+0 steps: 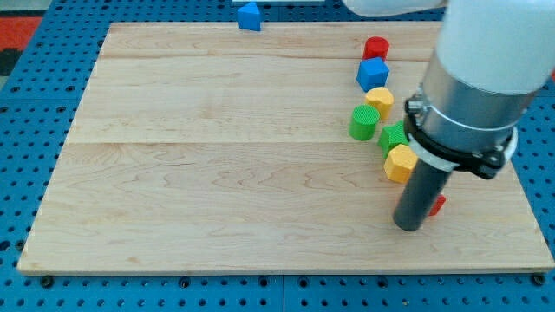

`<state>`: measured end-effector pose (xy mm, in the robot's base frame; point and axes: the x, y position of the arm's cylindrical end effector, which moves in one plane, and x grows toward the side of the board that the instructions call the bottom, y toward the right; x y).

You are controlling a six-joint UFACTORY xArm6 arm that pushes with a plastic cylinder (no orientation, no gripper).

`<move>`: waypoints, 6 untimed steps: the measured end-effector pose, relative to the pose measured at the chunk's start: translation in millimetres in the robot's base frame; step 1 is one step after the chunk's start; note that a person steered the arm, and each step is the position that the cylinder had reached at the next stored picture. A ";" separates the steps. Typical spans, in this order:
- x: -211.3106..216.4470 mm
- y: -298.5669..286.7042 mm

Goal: Point your arm towards the bottom right to the heart

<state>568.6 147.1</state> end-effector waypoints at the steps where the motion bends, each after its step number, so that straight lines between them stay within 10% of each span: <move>1: 37.9 37.5; 3: -45.8 127.3; 6: -167.3 28.1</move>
